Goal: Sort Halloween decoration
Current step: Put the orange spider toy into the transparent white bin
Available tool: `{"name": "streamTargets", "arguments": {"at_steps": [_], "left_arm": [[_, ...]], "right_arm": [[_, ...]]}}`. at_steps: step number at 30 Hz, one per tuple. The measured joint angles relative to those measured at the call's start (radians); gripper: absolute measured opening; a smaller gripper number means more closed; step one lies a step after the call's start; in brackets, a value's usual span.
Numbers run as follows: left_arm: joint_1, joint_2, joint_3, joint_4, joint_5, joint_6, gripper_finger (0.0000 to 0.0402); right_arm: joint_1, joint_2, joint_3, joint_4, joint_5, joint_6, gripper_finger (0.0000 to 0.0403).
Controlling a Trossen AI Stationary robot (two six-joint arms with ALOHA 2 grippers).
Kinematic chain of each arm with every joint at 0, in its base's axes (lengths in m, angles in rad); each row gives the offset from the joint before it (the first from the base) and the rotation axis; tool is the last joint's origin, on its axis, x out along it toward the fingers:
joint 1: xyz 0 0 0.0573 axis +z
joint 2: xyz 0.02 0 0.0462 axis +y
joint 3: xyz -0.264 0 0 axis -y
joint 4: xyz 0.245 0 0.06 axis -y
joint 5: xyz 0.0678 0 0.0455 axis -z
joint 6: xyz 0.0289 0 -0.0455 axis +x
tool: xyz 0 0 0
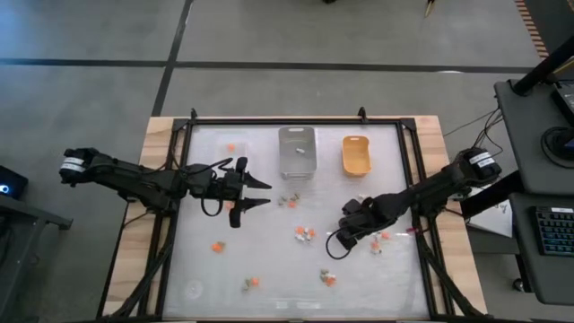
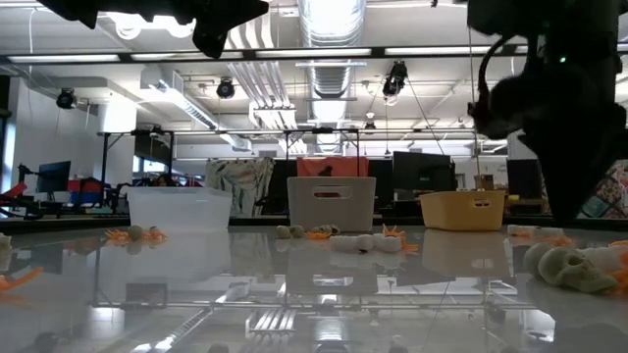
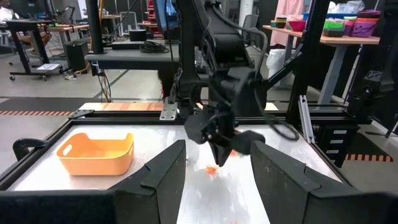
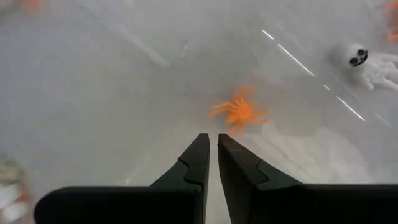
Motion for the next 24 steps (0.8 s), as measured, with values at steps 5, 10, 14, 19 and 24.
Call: {"name": "streamTargets", "arguments": {"at_steps": [5,10,14,19,24], "left_arm": [[0.0,0.013,0.0,0.016,0.0,-0.002,0.0165],[0.0,0.106,0.0,0.116,0.001,-0.007,0.0165],[0.0,0.203,0.004,0.214,0.004,-0.011,0.0165],[0.0,0.334,0.05,0.286,0.009,-0.009,0.0165],[0.0,0.449,0.144,0.292,0.009,0.004,0.0165]], "right_arm": [[0.023,-0.083,-0.001,-0.003,-0.004,-0.099,0.0027],[0.094,-0.142,-0.008,0.0,0.086,-0.475,0.0027],[0.162,-0.156,-0.038,0.0,0.29,-0.595,0.0027],[0.246,-0.16,-0.096,0.029,0.421,-0.616,0.0033],[0.289,-0.189,-0.187,0.145,0.454,-0.598,0.005]]}}
